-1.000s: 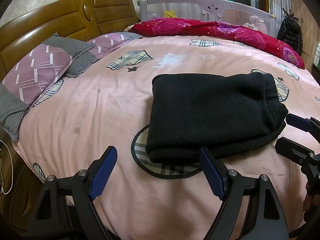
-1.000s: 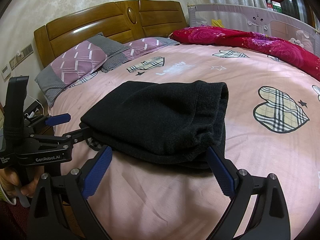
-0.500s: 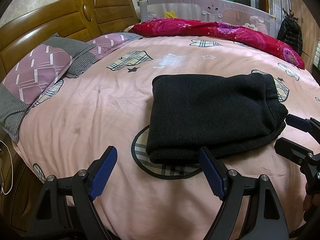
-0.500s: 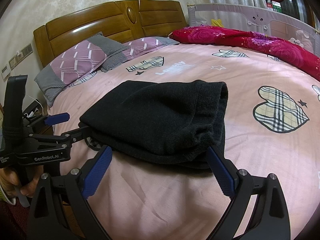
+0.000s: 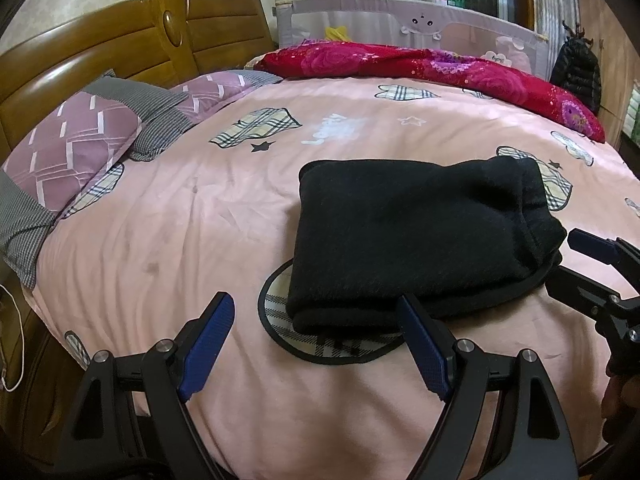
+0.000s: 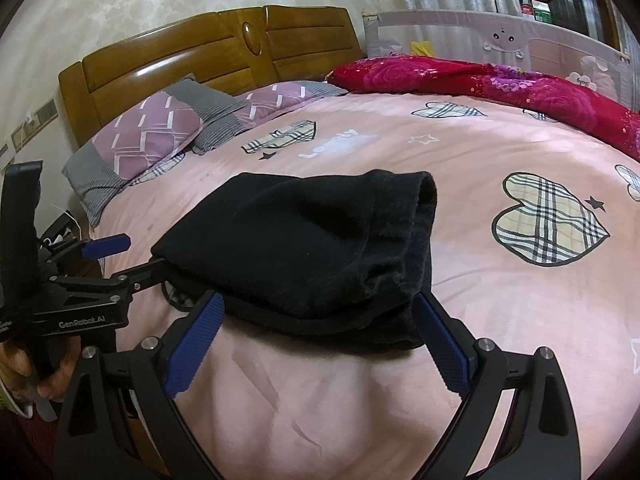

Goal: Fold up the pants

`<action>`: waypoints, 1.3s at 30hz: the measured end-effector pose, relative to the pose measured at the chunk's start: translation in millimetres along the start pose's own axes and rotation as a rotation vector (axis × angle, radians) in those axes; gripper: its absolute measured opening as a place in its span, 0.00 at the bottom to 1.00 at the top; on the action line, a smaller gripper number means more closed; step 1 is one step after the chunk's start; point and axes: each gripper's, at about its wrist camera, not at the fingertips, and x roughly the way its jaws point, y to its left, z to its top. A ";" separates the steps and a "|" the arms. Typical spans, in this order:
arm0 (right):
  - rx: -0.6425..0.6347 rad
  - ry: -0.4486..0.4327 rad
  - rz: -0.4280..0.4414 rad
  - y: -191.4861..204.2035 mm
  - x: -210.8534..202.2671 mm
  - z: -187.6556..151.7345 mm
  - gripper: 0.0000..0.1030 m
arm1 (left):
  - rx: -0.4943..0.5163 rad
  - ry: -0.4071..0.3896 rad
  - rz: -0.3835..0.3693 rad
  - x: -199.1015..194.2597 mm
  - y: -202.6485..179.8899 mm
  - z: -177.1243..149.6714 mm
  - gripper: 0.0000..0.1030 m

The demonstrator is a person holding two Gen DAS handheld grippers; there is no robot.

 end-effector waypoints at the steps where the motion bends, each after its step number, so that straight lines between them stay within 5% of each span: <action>1: 0.000 -0.001 0.001 -0.1 -0.4 -0.1 0.92 | 0.000 -0.001 0.000 -0.4 -0.1 0.2 0.81; 39: -0.021 -0.026 0.027 10.4 -2.6 11.8 0.92 | -0.010 -0.020 0.011 4.5 -4.6 10.9 0.81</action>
